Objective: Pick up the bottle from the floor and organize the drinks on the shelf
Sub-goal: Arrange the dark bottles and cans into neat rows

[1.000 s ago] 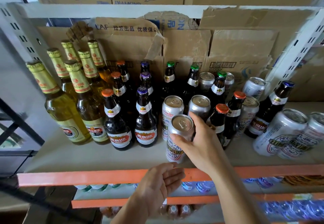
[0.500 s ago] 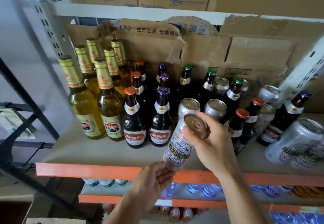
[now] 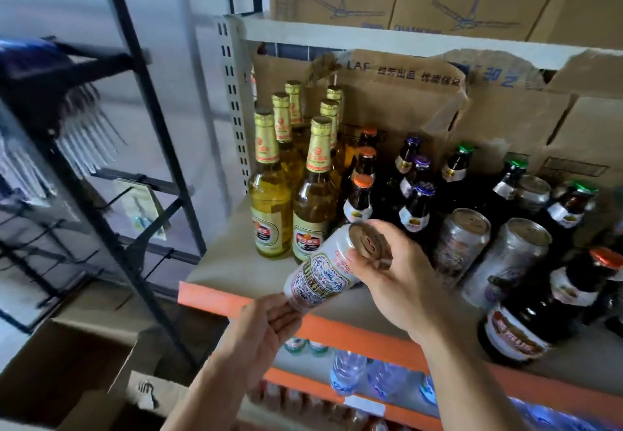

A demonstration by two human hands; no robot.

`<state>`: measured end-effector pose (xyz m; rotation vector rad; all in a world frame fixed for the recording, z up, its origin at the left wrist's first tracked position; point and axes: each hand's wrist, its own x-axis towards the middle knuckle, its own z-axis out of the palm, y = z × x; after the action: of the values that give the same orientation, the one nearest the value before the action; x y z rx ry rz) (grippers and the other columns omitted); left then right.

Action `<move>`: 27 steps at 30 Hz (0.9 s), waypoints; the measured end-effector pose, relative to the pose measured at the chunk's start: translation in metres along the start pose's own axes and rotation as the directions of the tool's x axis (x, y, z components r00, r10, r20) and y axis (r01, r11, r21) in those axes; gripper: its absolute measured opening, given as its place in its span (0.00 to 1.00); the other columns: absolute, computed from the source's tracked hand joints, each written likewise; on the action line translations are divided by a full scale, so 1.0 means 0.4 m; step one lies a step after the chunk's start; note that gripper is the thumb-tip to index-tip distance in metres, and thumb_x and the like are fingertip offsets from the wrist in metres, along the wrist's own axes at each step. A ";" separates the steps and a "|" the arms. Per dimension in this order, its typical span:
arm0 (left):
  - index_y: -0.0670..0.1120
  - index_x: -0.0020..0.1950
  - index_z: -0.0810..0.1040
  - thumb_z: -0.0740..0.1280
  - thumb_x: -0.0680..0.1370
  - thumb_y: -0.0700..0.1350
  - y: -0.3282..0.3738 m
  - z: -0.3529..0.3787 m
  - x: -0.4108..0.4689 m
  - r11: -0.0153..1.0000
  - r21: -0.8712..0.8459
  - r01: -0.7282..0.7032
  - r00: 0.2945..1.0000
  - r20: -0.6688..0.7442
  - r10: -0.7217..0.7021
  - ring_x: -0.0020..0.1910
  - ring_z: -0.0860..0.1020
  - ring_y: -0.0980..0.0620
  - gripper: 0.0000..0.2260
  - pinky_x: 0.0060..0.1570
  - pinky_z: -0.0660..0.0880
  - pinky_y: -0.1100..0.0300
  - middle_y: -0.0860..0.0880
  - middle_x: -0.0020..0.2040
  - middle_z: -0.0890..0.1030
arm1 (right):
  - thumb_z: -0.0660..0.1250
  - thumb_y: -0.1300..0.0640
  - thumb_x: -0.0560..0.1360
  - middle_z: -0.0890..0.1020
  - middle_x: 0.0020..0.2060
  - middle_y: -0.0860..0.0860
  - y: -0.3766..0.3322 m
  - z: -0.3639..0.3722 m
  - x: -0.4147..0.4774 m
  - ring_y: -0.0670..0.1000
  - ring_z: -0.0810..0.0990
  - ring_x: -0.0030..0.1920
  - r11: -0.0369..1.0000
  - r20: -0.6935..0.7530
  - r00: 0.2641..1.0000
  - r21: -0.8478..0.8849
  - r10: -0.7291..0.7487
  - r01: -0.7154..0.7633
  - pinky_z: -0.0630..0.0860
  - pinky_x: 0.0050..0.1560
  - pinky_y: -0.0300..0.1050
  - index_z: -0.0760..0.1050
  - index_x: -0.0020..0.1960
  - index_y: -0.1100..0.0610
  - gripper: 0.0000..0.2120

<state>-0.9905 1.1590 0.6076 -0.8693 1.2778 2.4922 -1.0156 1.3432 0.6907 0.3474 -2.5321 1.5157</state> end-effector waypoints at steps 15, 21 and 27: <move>0.38 0.49 0.79 0.63 0.76 0.38 0.099 -0.131 0.025 0.994 -0.110 -0.017 0.998 0.051 0.023 0.47 0.79 0.46 0.06 0.42 0.77 0.55 0.42 0.44 0.84 | 0.73 0.52 0.72 0.81 0.54 0.49 -0.075 0.250 0.098 0.45 0.77 0.52 0.996 0.006 0.999 -0.081 -0.037 0.037 0.65 0.44 0.20 0.73 0.65 0.57 0.24; 0.35 0.52 0.80 0.64 0.76 0.38 0.100 -0.158 0.036 0.995 -0.097 0.014 0.995 0.098 -0.005 0.46 0.82 0.48 0.10 0.39 0.81 0.59 0.40 0.48 0.84 | 0.73 0.55 0.71 0.75 0.52 0.46 -0.107 0.311 0.119 0.44 0.74 0.52 0.983 0.078 0.991 -0.139 -0.108 0.118 0.62 0.50 0.19 0.73 0.66 0.57 0.24; 0.37 0.56 0.78 0.62 0.77 0.37 0.083 -0.171 0.042 0.987 -0.158 0.038 0.994 0.105 -0.021 0.53 0.80 0.46 0.11 0.52 0.77 0.55 0.41 0.53 0.84 | 0.71 0.51 0.74 0.72 0.67 0.52 -0.098 0.337 0.121 0.49 0.70 0.67 0.976 0.095 0.987 -0.165 -0.128 0.142 0.60 0.63 0.31 0.65 0.73 0.57 0.32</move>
<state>-0.9905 1.0836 0.5892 -0.7754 1.0371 2.6070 -1.0543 1.2010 0.6731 0.5563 -2.6188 1.2503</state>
